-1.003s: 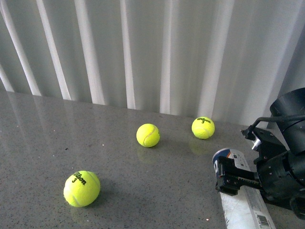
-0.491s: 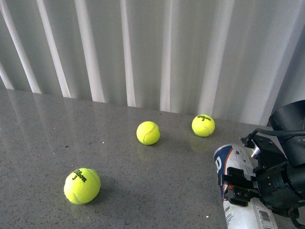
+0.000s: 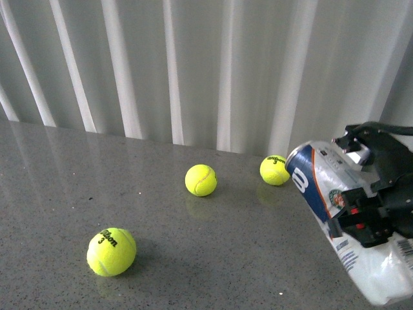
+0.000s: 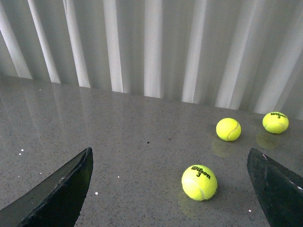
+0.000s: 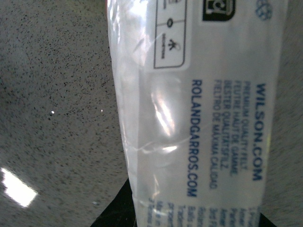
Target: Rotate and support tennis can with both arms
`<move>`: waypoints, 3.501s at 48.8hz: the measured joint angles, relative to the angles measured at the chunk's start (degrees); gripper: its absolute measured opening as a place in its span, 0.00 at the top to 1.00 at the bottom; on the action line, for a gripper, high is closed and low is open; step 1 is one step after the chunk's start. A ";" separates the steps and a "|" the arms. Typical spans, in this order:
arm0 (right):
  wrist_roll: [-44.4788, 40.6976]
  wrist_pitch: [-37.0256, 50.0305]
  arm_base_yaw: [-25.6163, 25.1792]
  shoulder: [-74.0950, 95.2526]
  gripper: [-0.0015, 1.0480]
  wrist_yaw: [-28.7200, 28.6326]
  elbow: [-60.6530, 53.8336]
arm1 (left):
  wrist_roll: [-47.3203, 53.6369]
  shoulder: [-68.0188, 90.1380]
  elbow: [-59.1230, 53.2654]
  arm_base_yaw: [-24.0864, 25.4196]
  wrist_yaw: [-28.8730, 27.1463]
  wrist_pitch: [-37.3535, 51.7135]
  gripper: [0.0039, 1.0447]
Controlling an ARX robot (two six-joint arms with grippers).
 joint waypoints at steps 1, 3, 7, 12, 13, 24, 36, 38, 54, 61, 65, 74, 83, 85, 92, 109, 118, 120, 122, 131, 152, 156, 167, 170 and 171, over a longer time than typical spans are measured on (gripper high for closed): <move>-2.05 0.31 -0.22 -0.66 0.80 -0.13 -0.28 | 0.00 0.00 0.00 0.00 0.00 0.00 0.06; -6.10 0.50 -0.76 -1.70 0.80 -1.07 -0.79 | 0.00 0.00 0.00 0.00 0.00 0.00 0.06; -14.21 1.90 -2.10 -3.30 0.80 -3.58 -2.45 | -0.02 0.00 0.00 0.00 0.00 0.00 0.06; -25.51 -0.11 -3.87 -4.48 0.80 -7.72 -3.74 | 0.00 0.00 0.00 0.00 0.00 0.00 0.06; -28.44 -1.31 -4.35 -4.68 0.80 -8.59 -3.91 | 0.00 0.00 0.00 0.00 0.00 0.00 0.06; -47.47 -5.46 -6.62 -4.94 0.80 -10.80 -5.79 | 0.00 0.00 0.00 0.00 0.00 0.00 0.06; -60.65 -1.40 -6.62 -1.68 0.80 -11.02 -6.34 | 0.00 0.00 0.00 0.00 0.00 0.00 0.06; -61.99 -0.66 -6.58 -1.05 0.80 -11.02 -6.29 | 0.00 0.00 0.00 0.00 0.00 0.00 0.06; -66.29 5.05 -5.57 6.08 0.80 -11.80 -3.17 | 0.00 0.00 0.00 0.00 0.00 0.00 0.06; -66.58 6.62 -4.79 9.38 0.81 -11.58 -0.70 | 0.00 0.00 0.00 0.00 0.00 0.00 0.06; -66.49 7.06 -4.11 11.19 0.81 -11.47 0.66 | 0.00 0.00 0.00 0.00 0.00 0.00 0.06; -65.61 9.05 -1.60 13.53 0.81 -12.20 0.83 | 0.00 0.00 0.00 0.00 0.00 0.00 0.06; -65.75 10.51 -0.81 15.10 0.81 -11.89 -0.04 | 0.00 0.00 0.00 0.00 0.00 0.00 0.06; -65.72 10.60 -0.94 15.45 0.81 -11.69 -0.24 | 0.00 0.00 0.00 0.00 0.00 0.00 0.06; -65.64 10.60 -1.73 15.58 0.81 -11.98 -0.66 | 0.00 0.00 0.00 0.00 0.02 0.00 0.06; -64.76 8.74 -2.29 14.71 0.47 -10.67 -1.66 | 0.00 0.00 0.00 0.00 0.00 0.00 0.06; -63.98 7.02 -2.27 13.81 0.19 -9.97 -2.14 | 0.00 0.00 0.00 0.00 0.00 0.00 0.06; -63.54 6.19 -2.16 13.35 0.12 -9.86 -2.14 | 0.00 0.00 0.00 0.00 0.00 0.00 0.06; -63.12 5.40 -2.08 12.98 0.07 -9.84 -2.12 | 0.00 0.00 0.00 0.00 0.00 0.00 0.06; -62.03 2.80 -1.70 11.41 0.07 -9.81 -2.01 | 0.00 0.00 0.00 0.00 0.00 0.00 0.06; -61.22 -4.00 -2.12 6.62 0.07 -8.68 -0.90 | 0.00 0.00 0.00 0.00 0.00 0.00 0.06; -60.76 -6.78 -2.12 4.28 0.07 -8.63 -0.85 | -0.02 0.00 0.00 0.00 0.00 0.00 0.06; -58.40 -16.63 -2.23 -3.80 0.07 -9.66 0.50 | 0.00 0.00 0.00 0.00 0.00 0.00 0.06; -57.90 -17.84 -2.49 -5.70 0.07 -10.51 1.05 | -0.02 0.00 0.00 0.00 0.00 0.00 0.06; -57.55 -18.18 -2.64 -6.54 0.07 -10.82 1.33 | 0.00 0.00 0.00 0.00 0.00 0.00 0.06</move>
